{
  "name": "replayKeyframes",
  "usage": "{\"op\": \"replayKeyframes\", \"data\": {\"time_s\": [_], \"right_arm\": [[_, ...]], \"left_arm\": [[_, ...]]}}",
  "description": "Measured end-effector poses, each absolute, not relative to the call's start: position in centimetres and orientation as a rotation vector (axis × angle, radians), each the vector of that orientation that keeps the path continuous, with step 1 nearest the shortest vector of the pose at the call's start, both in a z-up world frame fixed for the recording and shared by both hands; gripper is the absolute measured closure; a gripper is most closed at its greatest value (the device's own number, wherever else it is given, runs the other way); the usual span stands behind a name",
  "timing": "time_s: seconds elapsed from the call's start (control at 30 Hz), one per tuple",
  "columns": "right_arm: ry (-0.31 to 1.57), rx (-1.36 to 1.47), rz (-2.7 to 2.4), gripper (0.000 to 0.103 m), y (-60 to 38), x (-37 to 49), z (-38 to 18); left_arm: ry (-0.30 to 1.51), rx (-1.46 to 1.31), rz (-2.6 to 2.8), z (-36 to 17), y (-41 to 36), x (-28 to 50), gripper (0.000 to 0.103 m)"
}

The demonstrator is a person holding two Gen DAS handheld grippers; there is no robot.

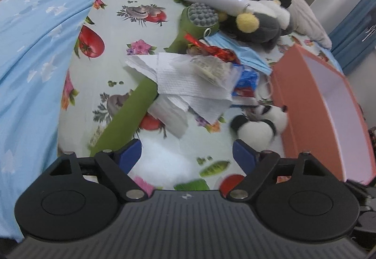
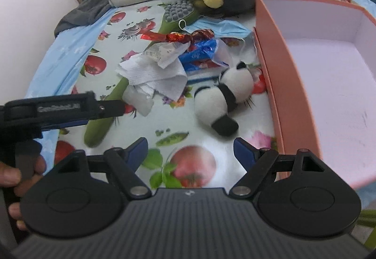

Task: Organize soft objects
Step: 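Lower both tools toward the panda plush and clear plastic piece, then grasp the panda plush with the right tool while the left grasps the clear plastic piece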

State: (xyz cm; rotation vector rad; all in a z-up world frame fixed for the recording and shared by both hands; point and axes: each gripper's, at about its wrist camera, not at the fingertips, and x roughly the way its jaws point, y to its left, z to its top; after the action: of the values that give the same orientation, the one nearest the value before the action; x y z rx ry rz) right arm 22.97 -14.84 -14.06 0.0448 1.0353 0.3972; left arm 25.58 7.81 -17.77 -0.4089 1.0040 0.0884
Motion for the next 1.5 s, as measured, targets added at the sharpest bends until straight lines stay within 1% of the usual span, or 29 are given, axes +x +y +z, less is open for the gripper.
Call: {"op": "replayKeyframes", "data": {"time_s": [0.1, 0.27, 0.47, 0.63, 0.8, 0.9, 0.97, 1.0, 1.1, 1.13, 1.27, 1.33, 1.37, 1.43, 1.5], "right_arm": [[1.027, 0.021, 0.392, 0.022, -13.9, 24.6, -14.8], [1.048, 0.041, 0.364, 0.022, -13.6, 27.7, -16.5], [1.099, 0.086, 0.306, 0.022, -14.0, 30.7, -19.1], [1.129, 0.117, 0.282, 0.022, -14.0, 32.0, -20.6], [1.146, 0.14, 0.26, 0.022, -13.8, 32.9, -21.7], [1.162, 0.148, 0.265, 0.022, -13.6, 33.4, -22.2], [1.171, 0.137, 0.256, 0.025, -13.4, 33.7, -22.5], [1.178, 0.141, 0.255, 0.026, -13.4, 33.9, -22.7], [1.165, 0.123, 0.254, 0.032, -13.3, 34.0, -22.6], [1.164, 0.121, 0.256, 0.034, -13.3, 34.0, -22.6], [1.158, 0.103, 0.271, 0.038, -13.2, 33.8, -22.5], [1.16, 0.102, 0.278, 0.039, -13.1, 33.6, -22.4], [1.163, 0.105, 0.282, 0.04, -13.1, 33.5, -22.4], [1.169, 0.104, 0.287, 0.04, -13.1, 33.4, -22.3], [1.172, 0.099, 0.298, 0.04, -13.0, 33.0, -22.1]], "left_arm": [[1.025, -0.389, 0.088, -19.1, 8.2, 27.4, 0.022], [1.037, -0.292, 0.071, -20.8, 8.3, 29.9, 0.022], [1.015, -0.134, -0.001, -21.6, 7.3, 31.8, 0.022], [1.021, 0.009, -0.081, -22.4, 6.0, 32.7, 0.021], [1.001, 0.147, -0.101, -23.2, 5.2, 32.7, 0.021], [1.018, 0.22, -0.151, -24.0, 4.5, 32.8, 0.022], [1.013, 0.275, -0.169, -24.4, 4.0, 32.6, 0.022], [1.013, 0.3, -0.174, -24.6, 3.7, 32.6, 0.023], [1.009, 0.334, -0.174, -25.1, 3.5, 32.6, 0.033], [1.007, 0.322, -0.17, -25.1, 3.6, 32.6, 0.04], [1.022, 0.259, -0.159, -24.9, 4.6, 32.9, 0.048], [1.013, 0.259, -0.136, -24.8, 4.5, 32.7, 0.06], [1.01, 0.256, -0.123, -24.8, 4.6, 32.6, 0.061], [1.003, 0.221, -0.109, -24.6, 4.9, 32.5, 0.067], [0.997, 0.194, -0.096, -24.2, 5.1, 32.3, 0.07]]}}
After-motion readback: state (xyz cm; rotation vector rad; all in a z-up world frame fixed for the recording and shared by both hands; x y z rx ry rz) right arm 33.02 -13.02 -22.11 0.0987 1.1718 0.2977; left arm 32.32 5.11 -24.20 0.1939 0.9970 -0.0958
